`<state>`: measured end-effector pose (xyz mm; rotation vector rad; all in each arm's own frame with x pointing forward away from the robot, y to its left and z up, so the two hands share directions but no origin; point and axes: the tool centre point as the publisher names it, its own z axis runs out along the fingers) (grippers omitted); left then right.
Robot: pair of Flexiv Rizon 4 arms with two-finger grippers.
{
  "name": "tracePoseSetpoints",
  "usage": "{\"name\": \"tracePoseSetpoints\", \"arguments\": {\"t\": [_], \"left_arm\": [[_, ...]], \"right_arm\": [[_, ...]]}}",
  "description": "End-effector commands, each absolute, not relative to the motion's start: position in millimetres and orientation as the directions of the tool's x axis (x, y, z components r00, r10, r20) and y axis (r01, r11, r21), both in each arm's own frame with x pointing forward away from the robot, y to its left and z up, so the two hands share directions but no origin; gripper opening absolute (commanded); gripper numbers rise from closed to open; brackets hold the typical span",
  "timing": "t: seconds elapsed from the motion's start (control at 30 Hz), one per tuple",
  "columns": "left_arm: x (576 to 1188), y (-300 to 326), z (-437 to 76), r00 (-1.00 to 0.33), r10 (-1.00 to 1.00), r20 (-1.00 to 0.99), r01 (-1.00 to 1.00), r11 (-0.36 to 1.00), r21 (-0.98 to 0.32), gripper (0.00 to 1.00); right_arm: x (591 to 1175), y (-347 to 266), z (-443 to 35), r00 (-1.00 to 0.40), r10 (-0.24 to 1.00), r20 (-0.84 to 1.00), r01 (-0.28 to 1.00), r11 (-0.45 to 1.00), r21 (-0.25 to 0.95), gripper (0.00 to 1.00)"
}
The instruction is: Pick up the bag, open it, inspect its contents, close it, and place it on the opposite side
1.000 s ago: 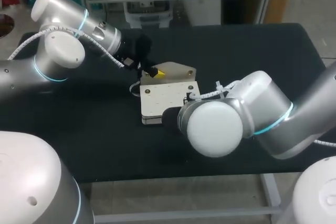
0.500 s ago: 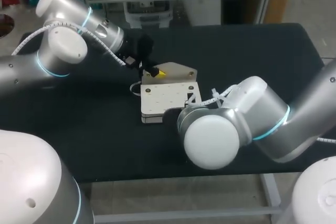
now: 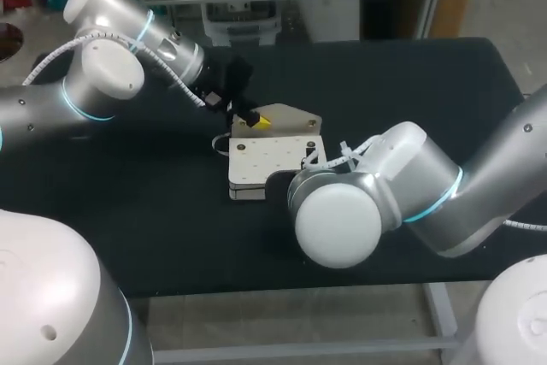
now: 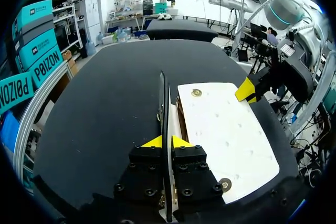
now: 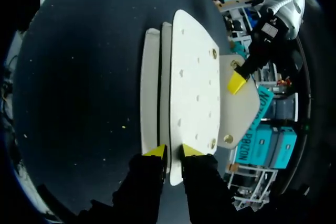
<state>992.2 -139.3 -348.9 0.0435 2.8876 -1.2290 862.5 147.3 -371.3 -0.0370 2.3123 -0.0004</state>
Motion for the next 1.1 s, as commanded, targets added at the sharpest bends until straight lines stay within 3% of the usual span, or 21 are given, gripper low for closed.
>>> {"name": "tracePoseSetpoints", "arguments": {"t": [0.03, 0.37, 0.43, 0.5, 0.83, 0.87, 1.1], "left_arm": [[995.0, -138.8, -353.0, -0.999, 0.034, -0.005, 0.027, 0.687, -0.726, 0.0], [991.2, -134.7, -358.4, -0.999, 0.05, -0.008, 0.04, 0.686, -0.726, 0.0], [991.0, -134.6, -359.2, -0.999, 0.052, -0.008, 0.042, 0.686, -0.726, 0.0], [990.9, -134.7, -360.0, -0.998, 0.055, -0.008, 0.043, 0.686, -0.726, 0.0], [990.1, -137.1, -366.5, -0.998, 0.062, -0.002, 0.045, 0.692, -0.721, 0.0], [990.0, -137.7, -367.4, -0.998, 0.064, -0.001, 0.045, 0.693, -0.72, 0.0], [988.1, -137.5, -370.3, -0.996, 0.079, -0.046, 0.087, 0.681, -0.727, 0.0]], "right_arm": [[864.4, 149.4, -378.7, -0.632, -0.026, -0.774, -0.039, 0.999, -0.002, 0.0], [865.0, 152.8, -383.4, -0.603, -0.037, -0.797, -0.055, 0.998, -0.005, 0.0], [864.8, 153.7, -383.6, -0.599, -0.04, -0.8, -0.052, 0.999, -0.011, 0.21], [864.9, 154.3, -383.7, -0.592, -0.043, -0.805, -0.043, 0.999, -0.022, 0.29], [867.8, 154.6, -383.6, -0.54, -0.036, -0.841, -0.031, 0.999, -0.023, 0.08], [868.0, 154.7, -383.6, -0.534, -0.033, -0.845, -0.03, 0.999, -0.02, 0.0], [866.1, 153.5, -387.5, -0.51, -0.039, -0.859, -0.02, 0.999, -0.033, 0.0]]}}
